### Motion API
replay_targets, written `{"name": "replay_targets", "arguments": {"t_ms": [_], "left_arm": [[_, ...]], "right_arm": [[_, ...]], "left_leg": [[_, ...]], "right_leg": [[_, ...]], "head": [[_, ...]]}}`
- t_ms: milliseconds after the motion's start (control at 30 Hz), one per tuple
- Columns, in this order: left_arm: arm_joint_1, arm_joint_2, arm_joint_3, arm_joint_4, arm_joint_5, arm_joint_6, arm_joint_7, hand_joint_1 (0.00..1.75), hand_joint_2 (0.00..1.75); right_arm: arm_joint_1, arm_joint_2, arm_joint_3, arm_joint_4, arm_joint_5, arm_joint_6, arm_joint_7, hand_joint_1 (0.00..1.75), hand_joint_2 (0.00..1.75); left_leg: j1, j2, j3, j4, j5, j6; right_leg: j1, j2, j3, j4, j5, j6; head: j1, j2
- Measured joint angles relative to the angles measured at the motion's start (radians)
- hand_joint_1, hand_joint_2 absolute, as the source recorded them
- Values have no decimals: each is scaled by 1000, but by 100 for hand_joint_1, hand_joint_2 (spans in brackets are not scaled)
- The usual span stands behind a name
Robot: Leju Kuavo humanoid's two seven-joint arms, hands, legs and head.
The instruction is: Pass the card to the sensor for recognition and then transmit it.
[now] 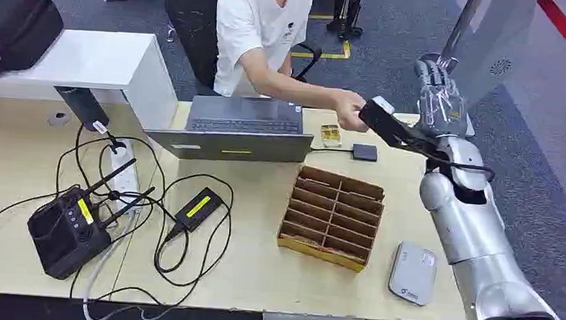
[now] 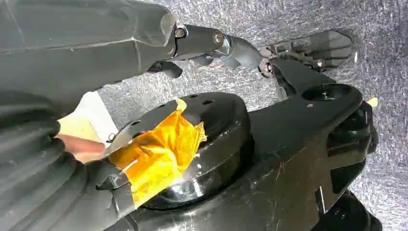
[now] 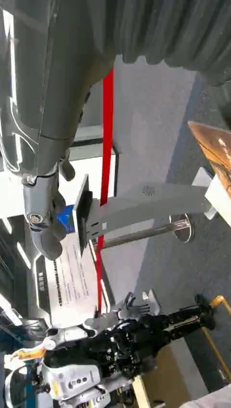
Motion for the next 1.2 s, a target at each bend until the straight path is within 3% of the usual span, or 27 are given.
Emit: {"name": "replay_targets", "arguments": {"t_ms": [400, 433, 467, 1200], "left_arm": [[0, 0, 3, 0, -10, 3, 0, 0, 175], [0, 0, 4, 0, -10, 3, 0, 0, 175], [0, 0, 5, 0, -10, 3, 0, 0, 175], [0, 0, 16, 0, -15, 10, 0, 0, 175]], "right_arm": [[-1, 0, 13, 0, -67, -16, -32, 0, 175], [-1, 0, 13, 0, -68, -16, -32, 120, 175], [-1, 0, 14, 0, -68, -16, -33, 175, 175], [1, -15, 27, 7, -146, -10, -98, 175, 175]], "left_leg": [[0, 0, 0, 0, 0, 0], [0, 0, 0, 0, 0, 0], [0, 0, 0, 0, 0, 0], [0, 0, 0, 0, 0, 0]], "right_leg": [[0, 0, 0, 0, 0, 0], [0, 0, 0, 0, 0, 0], [0, 0, 0, 0, 0, 0], [0, 0, 0, 0, 0, 0]], "head": [[0, 0], [0, 0], [0, 0], [0, 0]]}}
